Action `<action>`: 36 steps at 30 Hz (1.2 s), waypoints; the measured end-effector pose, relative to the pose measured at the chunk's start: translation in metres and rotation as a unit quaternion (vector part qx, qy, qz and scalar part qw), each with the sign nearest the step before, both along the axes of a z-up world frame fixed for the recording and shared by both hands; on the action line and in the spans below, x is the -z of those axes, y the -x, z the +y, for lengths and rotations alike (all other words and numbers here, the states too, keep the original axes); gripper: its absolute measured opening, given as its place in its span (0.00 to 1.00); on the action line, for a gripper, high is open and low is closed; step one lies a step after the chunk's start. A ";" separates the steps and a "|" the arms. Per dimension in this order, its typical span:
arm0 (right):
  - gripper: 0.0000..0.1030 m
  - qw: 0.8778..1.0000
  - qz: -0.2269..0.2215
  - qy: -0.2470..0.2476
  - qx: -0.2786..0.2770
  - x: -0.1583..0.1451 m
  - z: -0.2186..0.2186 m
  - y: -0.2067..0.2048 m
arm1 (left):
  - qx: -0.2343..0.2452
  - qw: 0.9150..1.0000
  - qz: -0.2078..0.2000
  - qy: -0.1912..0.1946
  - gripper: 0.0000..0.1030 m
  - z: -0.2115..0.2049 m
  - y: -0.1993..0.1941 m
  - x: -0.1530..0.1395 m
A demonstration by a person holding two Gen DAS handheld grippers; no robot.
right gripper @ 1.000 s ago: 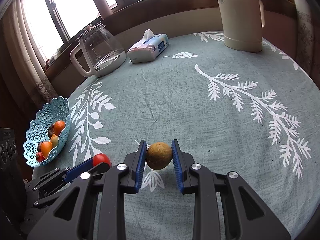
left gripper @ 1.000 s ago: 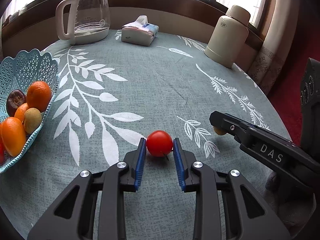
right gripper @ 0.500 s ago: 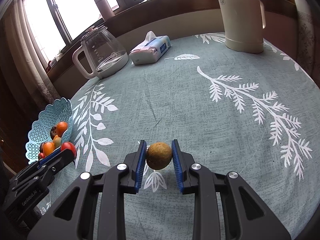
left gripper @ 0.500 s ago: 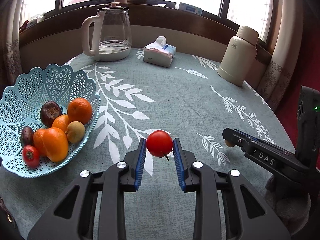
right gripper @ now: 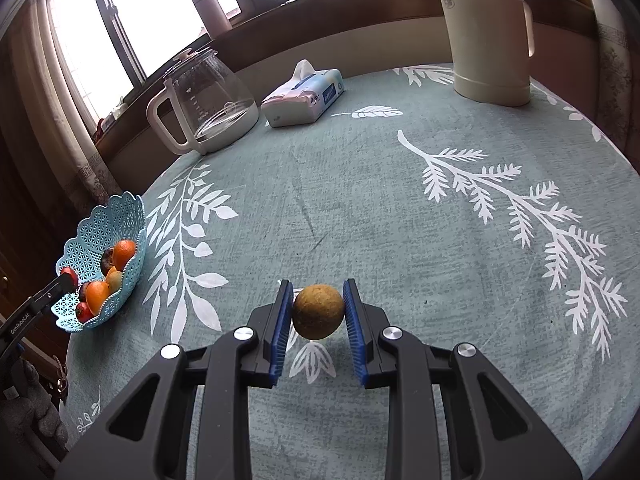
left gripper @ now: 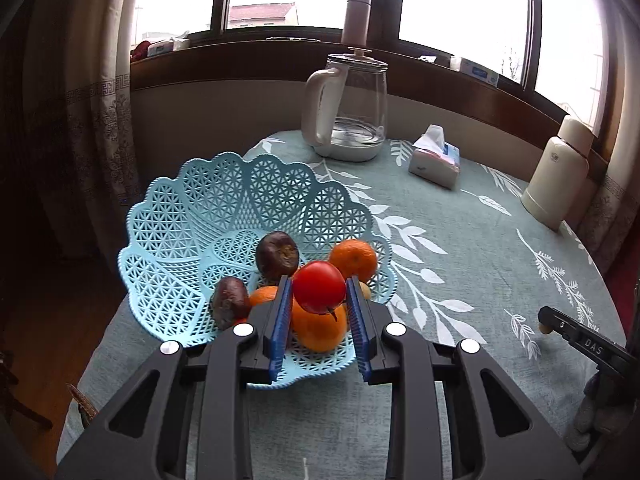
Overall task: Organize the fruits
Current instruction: 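Carry the tomato into the blue basket and open the left tool while right holds the brown fruit, then carry the brown fruit into the blue basket and open the right tool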
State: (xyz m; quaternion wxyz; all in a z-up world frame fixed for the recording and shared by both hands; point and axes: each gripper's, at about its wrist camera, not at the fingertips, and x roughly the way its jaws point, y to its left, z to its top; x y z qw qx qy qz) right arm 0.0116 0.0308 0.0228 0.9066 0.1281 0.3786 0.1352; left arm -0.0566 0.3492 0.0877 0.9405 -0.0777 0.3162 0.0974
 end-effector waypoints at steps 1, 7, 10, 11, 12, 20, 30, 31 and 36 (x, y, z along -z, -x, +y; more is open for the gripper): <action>0.25 1.000 0.000 0.001 0.000 0.000 0.000 0.000 | -0.007 1.000 0.000 -0.001 0.27 0.006 0.001 0.000; 0.25 1.000 0.004 0.002 0.001 0.003 -0.001 -0.002 | -0.037 0.999 0.001 -0.005 0.27 0.028 0.005 0.002; 0.25 1.000 0.004 0.002 0.001 0.003 -0.001 -0.001 | -0.051 0.999 -0.002 -0.004 0.29 0.036 0.008 0.001; 0.25 1.000 0.004 0.002 0.001 0.003 -0.001 -0.001 | -0.055 0.998 -0.003 -0.003 0.29 0.039 0.009 0.000; 0.25 1.000 0.004 0.002 0.001 0.003 -0.001 -0.001 | -0.058 0.998 -0.004 -0.004 0.29 0.041 0.011 0.000; 0.25 1.000 0.002 0.001 0.001 0.004 0.000 -0.002 | -0.079 0.997 -0.012 -0.004 0.29 0.059 0.023 -0.005; 0.25 1.000 -0.008 0.003 -0.004 0.001 0.003 0.000 | -0.087 0.996 -0.018 -0.003 0.37 0.080 0.040 -0.009; 0.25 1.000 -0.007 0.000 -0.006 0.000 0.005 0.000 | -0.088 0.996 -0.021 -0.006 0.47 0.081 0.042 -0.011; 0.25 0.999 -0.013 -0.009 -0.037 -0.014 0.026 0.004 | -0.087 0.996 -0.032 -0.009 0.54 0.087 0.048 -0.017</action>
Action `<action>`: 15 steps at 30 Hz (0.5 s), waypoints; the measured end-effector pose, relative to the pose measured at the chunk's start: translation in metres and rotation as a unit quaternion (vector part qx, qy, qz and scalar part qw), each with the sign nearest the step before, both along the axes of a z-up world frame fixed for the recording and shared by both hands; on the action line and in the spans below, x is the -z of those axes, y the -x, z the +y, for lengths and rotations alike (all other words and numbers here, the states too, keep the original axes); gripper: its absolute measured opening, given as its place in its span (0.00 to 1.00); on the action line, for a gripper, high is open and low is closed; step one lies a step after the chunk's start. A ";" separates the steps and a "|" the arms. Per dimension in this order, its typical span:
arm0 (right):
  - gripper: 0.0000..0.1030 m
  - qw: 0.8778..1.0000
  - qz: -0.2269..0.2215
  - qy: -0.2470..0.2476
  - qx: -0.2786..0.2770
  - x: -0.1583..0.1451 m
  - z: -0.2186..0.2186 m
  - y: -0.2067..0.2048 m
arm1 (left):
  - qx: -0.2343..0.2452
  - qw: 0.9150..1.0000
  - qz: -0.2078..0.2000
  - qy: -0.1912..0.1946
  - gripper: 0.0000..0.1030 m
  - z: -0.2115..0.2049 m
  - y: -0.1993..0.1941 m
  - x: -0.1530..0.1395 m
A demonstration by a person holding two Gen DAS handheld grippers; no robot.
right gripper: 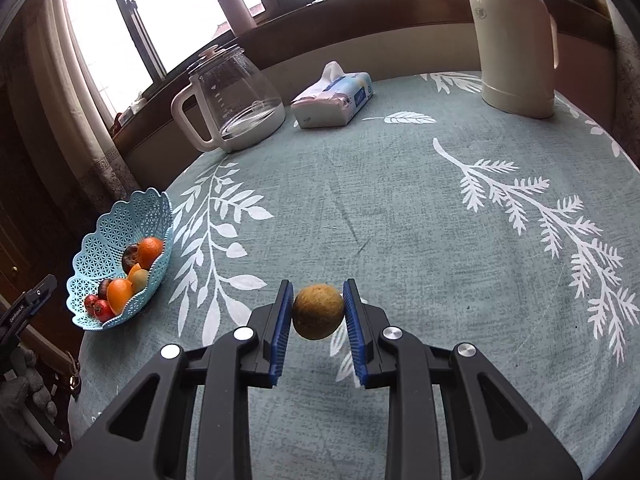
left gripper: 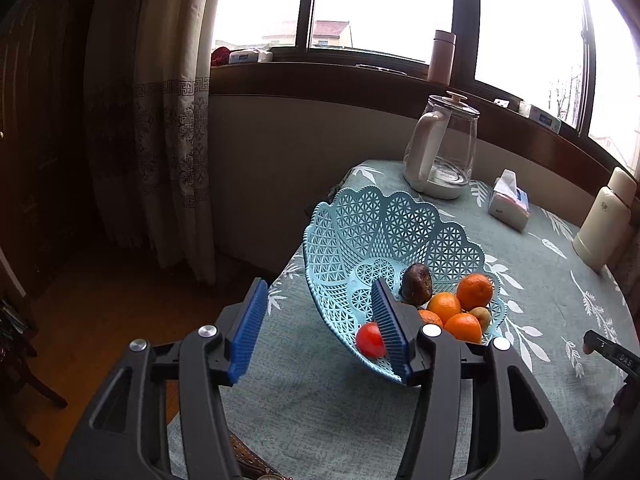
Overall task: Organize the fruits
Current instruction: 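Carry the brown fruit into the blue basket and open the right tool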
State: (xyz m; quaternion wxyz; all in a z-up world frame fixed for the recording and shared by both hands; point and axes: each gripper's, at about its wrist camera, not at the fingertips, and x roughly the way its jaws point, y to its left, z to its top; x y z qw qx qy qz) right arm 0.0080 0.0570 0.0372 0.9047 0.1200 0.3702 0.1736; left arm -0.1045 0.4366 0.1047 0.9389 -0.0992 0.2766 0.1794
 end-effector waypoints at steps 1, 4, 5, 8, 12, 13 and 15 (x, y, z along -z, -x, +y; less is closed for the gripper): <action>0.25 1.000 -0.003 -0.002 -0.009 -0.004 0.007 0.001 | 0.000 1.000 -0.002 0.001 0.54 0.002 0.001 -0.001; 0.25 0.999 -0.008 -0.016 -0.045 -0.017 0.034 0.004 | -0.001 1.000 -0.007 0.006 0.54 0.008 0.005 -0.002; 0.25 0.998 -0.010 -0.020 -0.058 -0.022 0.045 0.005 | -0.001 1.000 -0.009 0.009 0.54 0.010 0.006 -0.002; 0.25 0.995 -0.014 -0.028 -0.098 -0.033 0.082 0.008 | -0.002 1.000 -0.014 0.018 0.57 0.014 0.008 -0.004; 0.25 0.988 -0.014 -0.032 -0.150 -0.040 0.132 0.015 | 0.009 1.000 -0.019 0.013 0.57 0.013 0.009 -0.007; 0.25 0.986 -0.015 -0.031 -0.162 -0.041 0.144 0.018 | 0.011 1.000 -0.020 0.012 0.57 0.013 0.010 -0.008; 0.25 0.983 -0.017 -0.030 -0.182 -0.043 0.166 0.022 | 0.013 1.000 -0.023 0.014 0.57 0.015 0.010 -0.010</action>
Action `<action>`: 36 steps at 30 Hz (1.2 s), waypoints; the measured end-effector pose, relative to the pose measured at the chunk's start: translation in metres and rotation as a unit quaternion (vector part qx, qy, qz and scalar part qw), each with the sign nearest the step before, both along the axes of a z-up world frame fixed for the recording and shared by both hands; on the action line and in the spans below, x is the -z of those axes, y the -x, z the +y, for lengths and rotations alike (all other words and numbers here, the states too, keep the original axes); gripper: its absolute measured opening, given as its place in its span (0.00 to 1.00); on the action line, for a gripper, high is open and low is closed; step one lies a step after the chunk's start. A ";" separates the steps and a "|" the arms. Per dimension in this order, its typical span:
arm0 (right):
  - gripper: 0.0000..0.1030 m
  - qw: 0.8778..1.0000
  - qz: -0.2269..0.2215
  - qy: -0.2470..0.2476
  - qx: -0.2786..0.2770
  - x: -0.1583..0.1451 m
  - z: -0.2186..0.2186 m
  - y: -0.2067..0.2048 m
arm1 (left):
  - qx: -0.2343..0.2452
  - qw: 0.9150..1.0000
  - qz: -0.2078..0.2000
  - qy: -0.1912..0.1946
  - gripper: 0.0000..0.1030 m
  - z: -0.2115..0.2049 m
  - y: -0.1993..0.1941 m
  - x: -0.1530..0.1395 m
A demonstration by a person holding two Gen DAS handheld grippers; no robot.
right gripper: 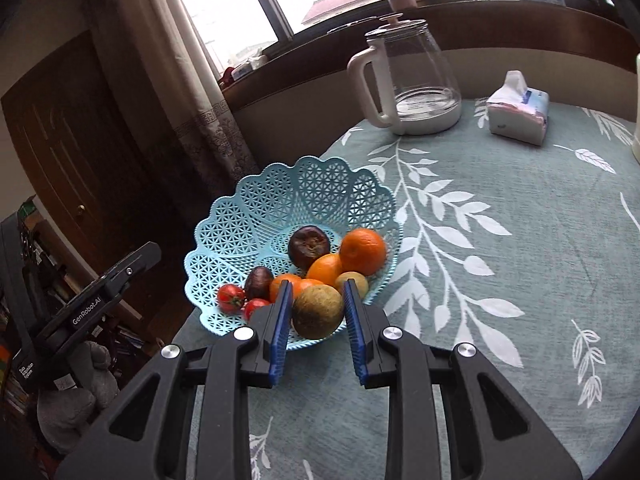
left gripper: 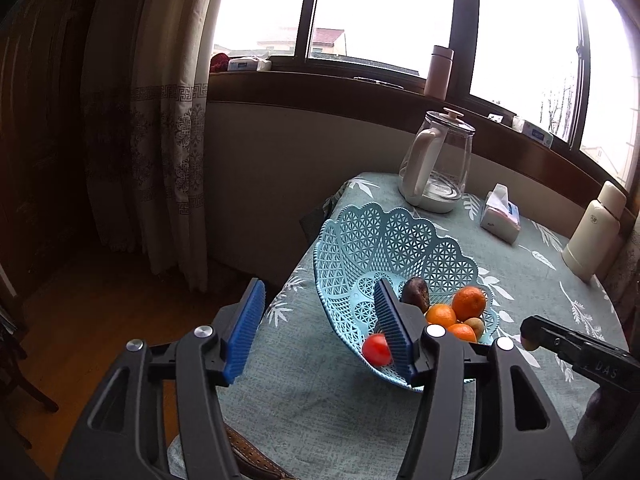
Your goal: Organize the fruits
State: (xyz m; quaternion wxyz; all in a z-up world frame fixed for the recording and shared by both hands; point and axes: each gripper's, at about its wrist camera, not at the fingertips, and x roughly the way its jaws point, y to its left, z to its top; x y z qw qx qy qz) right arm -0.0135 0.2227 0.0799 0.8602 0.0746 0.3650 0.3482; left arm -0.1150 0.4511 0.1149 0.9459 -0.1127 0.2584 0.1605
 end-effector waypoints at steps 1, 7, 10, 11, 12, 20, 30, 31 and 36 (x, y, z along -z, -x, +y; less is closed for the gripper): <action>0.25 1.000 -0.001 0.001 -0.009 0.000 0.010 0.002 | 0.001 1.000 -0.002 0.001 0.57 0.001 0.000 -0.001; 0.25 0.999 0.004 0.006 -0.043 0.003 0.053 0.005 | -0.006 1.000 -0.010 0.013 0.57 0.010 0.004 -0.005; 0.25 0.999 0.010 0.009 -0.052 0.007 0.067 0.003 | -0.010 1.000 -0.011 0.019 0.57 0.014 0.005 -0.005; 0.25 0.998 0.012 0.010 -0.055 0.008 0.072 0.002 | -0.011 1.000 -0.011 0.021 0.57 0.015 0.006 -0.005; 0.25 0.998 0.013 0.011 -0.058 0.010 0.075 0.002 | -0.012 1.000 -0.011 0.022 0.57 0.016 0.006 -0.005; 0.27 0.998 0.036 -0.004 -0.054 0.018 0.076 -0.009 | -0.011 1.000 -0.008 0.023 0.63 0.017 0.005 -0.004; 0.27 1.000 -0.008 0.011 -0.011 0.018 0.047 -0.004 | -0.007 1.000 -0.003 0.018 0.64 0.012 0.002 -0.002; 0.27 1.000 -0.014 0.016 -0.018 0.018 0.051 0.000 | -0.006 1.000 -0.003 0.018 0.64 0.011 0.002 -0.002; 0.28 0.996 -0.052 0.050 -0.059 0.016 0.072 0.018 | -0.007 1.000 -0.004 0.018 0.64 0.012 0.003 -0.003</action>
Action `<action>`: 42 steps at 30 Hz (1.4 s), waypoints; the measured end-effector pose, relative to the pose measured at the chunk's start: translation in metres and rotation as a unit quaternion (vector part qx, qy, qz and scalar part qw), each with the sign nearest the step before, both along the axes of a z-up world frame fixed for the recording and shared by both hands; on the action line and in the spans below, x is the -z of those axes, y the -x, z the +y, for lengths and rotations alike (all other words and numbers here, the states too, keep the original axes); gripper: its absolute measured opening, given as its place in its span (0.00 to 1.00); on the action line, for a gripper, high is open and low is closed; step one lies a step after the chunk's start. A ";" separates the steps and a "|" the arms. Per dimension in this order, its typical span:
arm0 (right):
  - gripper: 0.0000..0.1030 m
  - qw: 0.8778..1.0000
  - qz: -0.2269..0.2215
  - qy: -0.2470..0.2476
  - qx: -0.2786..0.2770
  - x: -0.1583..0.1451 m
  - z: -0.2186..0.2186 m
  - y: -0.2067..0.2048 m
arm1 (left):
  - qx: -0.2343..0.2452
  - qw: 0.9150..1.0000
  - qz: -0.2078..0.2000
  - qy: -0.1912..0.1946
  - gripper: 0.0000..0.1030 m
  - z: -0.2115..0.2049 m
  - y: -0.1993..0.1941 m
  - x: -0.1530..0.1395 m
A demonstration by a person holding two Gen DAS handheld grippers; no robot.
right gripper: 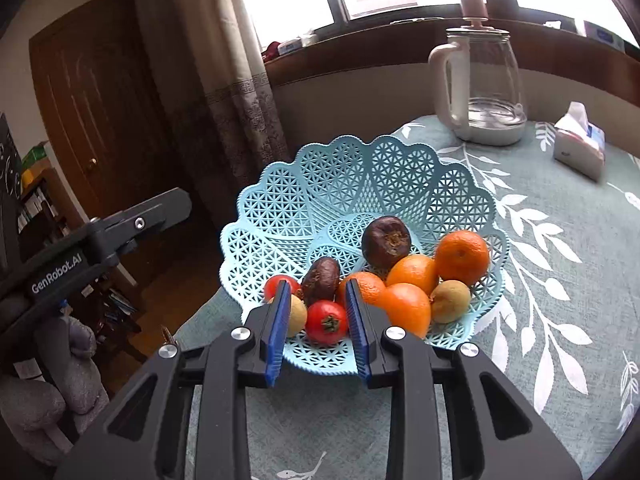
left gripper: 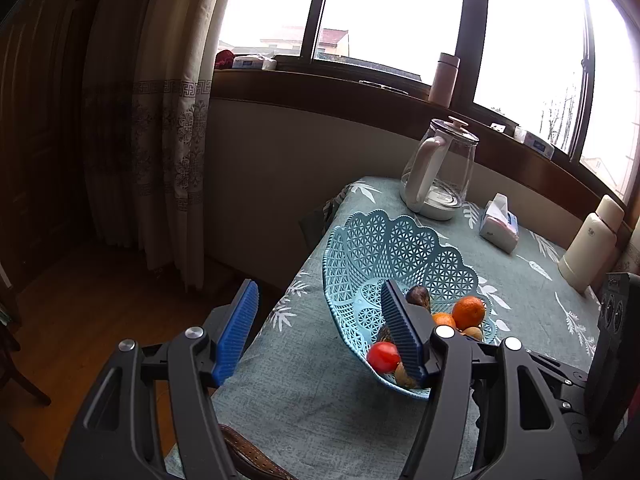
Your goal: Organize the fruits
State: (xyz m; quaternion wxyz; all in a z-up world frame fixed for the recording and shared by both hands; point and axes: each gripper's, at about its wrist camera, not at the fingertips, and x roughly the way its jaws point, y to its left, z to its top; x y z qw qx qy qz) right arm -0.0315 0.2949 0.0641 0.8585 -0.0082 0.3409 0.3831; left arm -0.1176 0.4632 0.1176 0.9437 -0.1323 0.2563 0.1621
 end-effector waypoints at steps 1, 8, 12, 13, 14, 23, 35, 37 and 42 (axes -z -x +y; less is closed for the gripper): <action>0.29 1.000 -0.007 0.013 -0.001 0.001 0.004 0.002 | -0.001 1.000 0.000 0.001 0.64 0.000 0.000 0.000; 0.41 0.998 -0.040 0.048 0.026 0.004 0.012 -0.003 | 0.002 1.000 0.000 0.000 0.69 -0.001 0.000 0.000; 0.41 0.997 -0.062 0.012 0.039 -0.004 -0.006 0.004 | 0.011 1.000 0.000 -0.012 0.77 -0.007 -0.001 -0.001; 0.41 0.997 -0.070 0.002 0.042 -0.009 -0.012 0.007 | 0.013 1.000 0.001 -0.012 0.77 -0.008 -0.002 -0.001; 0.41 0.996 -0.077 -0.006 0.049 -0.012 -0.018 0.008 | 0.014 1.000 0.002 -0.012 0.77 -0.009 -0.002 -0.001; 0.43 0.989 -0.033 -0.019 0.142 0.003 -0.082 -0.018 | 0.033 0.999 0.010 -0.025 0.88 -0.028 -0.007 0.002; 0.76 0.988 -0.061 -0.011 0.144 0.005 -0.091 -0.007 | 0.039 0.997 0.037 -0.060 0.97 -0.059 -0.007 0.015; 0.81 0.987 -0.065 -0.009 0.144 0.004 -0.091 -0.005 | 0.037 0.997 0.039 -0.064 0.97 -0.061 -0.007 0.016; 0.88 0.987 -0.067 -0.012 0.148 0.003 -0.095 -0.006 | 0.026 0.995 0.046 -0.087 0.97 -0.067 -0.007 0.017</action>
